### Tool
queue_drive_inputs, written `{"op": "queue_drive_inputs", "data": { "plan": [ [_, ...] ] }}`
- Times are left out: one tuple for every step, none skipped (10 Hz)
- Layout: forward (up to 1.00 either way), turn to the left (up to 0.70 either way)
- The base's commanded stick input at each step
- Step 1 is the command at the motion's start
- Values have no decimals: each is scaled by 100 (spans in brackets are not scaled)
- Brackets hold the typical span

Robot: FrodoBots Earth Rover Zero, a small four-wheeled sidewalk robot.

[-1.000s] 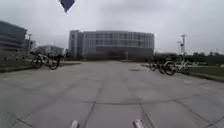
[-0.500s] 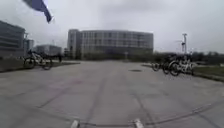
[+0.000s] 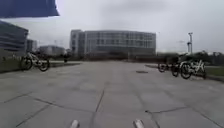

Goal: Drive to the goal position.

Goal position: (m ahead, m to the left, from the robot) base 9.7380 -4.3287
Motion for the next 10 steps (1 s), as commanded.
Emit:
{"op": "queue_drive_inputs", "data": {
  "plan": [
    [100, 0],
    [100, 0],
    [100, 0],
    [100, 0],
    [100, 0],
    [100, 0],
    [100, 0],
    [100, 0],
    [100, 0],
    [100, 0]
  ]
}}
